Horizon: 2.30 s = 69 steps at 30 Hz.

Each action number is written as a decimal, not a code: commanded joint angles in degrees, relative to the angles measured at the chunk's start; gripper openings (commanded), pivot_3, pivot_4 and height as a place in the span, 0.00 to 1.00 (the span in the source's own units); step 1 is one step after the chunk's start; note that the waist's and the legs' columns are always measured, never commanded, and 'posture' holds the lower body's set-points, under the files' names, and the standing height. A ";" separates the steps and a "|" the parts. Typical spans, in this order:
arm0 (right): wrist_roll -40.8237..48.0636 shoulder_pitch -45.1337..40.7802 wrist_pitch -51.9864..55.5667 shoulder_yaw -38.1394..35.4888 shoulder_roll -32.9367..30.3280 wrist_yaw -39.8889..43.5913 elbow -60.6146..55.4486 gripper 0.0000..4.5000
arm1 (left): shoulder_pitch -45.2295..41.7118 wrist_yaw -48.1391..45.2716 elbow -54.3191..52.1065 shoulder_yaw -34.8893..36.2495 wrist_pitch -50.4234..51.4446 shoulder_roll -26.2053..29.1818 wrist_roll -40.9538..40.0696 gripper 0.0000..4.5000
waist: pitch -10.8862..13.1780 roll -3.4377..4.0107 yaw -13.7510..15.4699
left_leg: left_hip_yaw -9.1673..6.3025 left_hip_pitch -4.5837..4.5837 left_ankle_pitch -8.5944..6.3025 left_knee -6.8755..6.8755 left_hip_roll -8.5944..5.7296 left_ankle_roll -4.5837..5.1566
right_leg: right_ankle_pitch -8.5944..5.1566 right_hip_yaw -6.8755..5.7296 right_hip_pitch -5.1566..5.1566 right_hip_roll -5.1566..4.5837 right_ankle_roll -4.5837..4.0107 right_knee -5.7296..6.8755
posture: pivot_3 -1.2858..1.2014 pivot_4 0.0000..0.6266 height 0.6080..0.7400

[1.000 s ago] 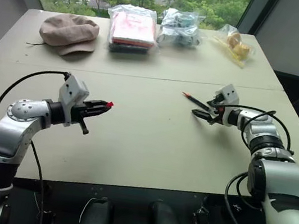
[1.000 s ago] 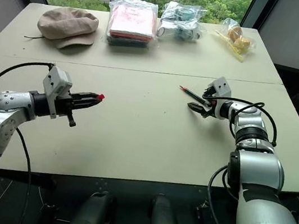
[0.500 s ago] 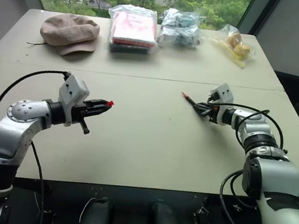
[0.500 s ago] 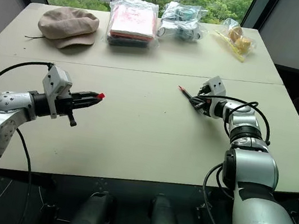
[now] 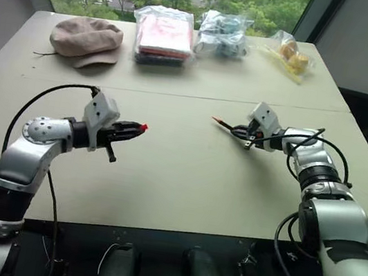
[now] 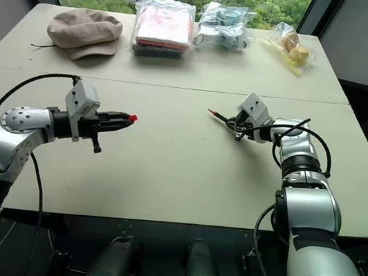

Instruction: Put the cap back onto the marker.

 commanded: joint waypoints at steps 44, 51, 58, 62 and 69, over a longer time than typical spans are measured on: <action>7.93 11.81 16.77 8.13 -4.06 8.76 -58.00 0.00 | -17.67 -17.53 26.73 -6.60 -29.26 -5.75 6.70 0.00 | 0.00 0.00 0.20 | -0.04 -0.06 0.00 0.04 0.00 0.01 | 0.00 -0.04 -0.05 0.02 0.00 0.03 | 0.52 0.24 1.00; 8.08 11.42 17.08 8.25 -3.82 8.83 -58.31 0.00 | -18.08 -17.64 27.05 -7.10 -29.26 -6.29 7.00 0.00 | 0.00 0.00 0.22 | -0.04 -0.06 0.00 0.04 0.00 0.01 | 0.00 -0.04 -0.05 0.02 0.00 0.03 | 0.52 0.24 1.00; 8.23 11.67 17.56 8.44 -3.80 8.77 -59.19 0.00 | -18.72 -17.49 27.91 -7.33 -29.76 -7.15 7.42 0.00 | 0.00 0.00 0.20 | -0.04 -0.05 0.00 0.04 0.00 0.01 | 0.00 -0.04 -0.05 0.02 0.00 0.03 | 0.52 0.24 1.00; 8.24 11.73 17.54 8.54 -3.84 8.85 -59.25 0.00 | -19.13 -17.34 28.18 -7.37 -29.82 -7.47 7.55 0.00 | 0.00 0.00 0.21 | -0.04 -0.06 0.00 0.04 0.00 0.01 | 0.00 -0.04 -0.05 0.02 0.00 0.03 | 0.52 0.24 1.00; 8.57 12.01 18.37 9.19 -3.47 9.23 -60.52 0.00 | -19.70 -17.31 28.69 -7.43 -30.32 -7.71 7.77 0.00 | 0.00 0.00 0.21 | -0.04 -0.06 0.00 0.04 0.00 0.01 | 0.00 -0.04 -0.05 0.02 0.00 0.03 | 0.52 0.24 1.00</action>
